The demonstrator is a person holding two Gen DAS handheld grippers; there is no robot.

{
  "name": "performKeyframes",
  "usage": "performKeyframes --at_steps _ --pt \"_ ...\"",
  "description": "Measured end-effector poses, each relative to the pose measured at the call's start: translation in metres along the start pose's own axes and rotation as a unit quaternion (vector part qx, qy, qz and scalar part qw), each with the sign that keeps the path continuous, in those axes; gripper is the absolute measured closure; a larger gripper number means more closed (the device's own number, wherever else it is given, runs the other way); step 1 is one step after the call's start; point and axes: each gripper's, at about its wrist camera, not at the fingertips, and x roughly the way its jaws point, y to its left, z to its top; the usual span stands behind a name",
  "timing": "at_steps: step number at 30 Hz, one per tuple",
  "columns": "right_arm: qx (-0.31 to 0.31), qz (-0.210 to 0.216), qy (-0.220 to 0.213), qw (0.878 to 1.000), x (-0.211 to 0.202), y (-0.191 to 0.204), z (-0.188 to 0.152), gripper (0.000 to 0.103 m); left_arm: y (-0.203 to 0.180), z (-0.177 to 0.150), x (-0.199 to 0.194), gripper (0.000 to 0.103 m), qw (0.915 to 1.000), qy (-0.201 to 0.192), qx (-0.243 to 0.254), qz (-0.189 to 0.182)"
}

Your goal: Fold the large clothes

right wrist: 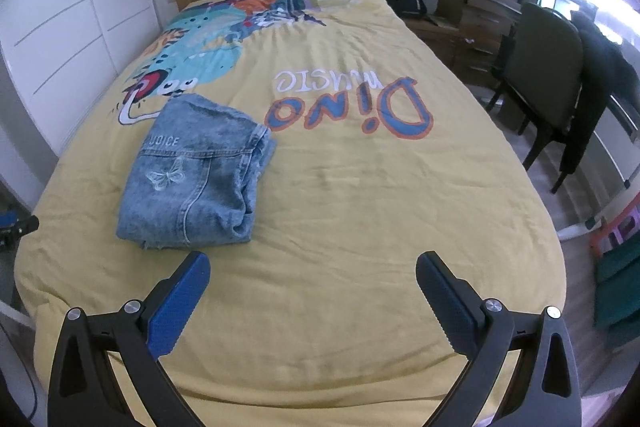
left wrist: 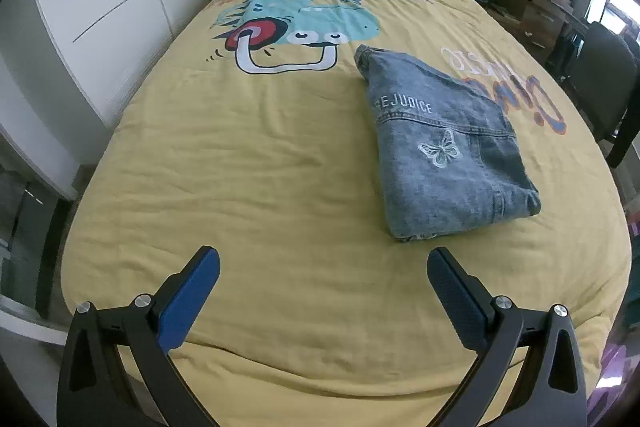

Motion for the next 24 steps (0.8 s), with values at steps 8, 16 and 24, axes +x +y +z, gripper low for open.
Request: performKeyframes --at_steps 8,16,24 --pt "-0.014 -0.004 0.006 1.0 0.001 0.007 0.0 0.0 -0.003 0.0 -0.003 0.001 0.9999 -0.002 0.009 0.01" --pt "-0.025 -0.001 0.01 1.0 0.002 0.014 -0.001 0.0 -0.007 -0.001 -0.003 0.001 1.0 0.001 0.006 0.006" --pt "-0.029 0.003 0.013 0.999 0.005 0.02 0.002 0.0 -0.009 0.0 -0.004 0.001 1.0 0.001 0.005 0.001"
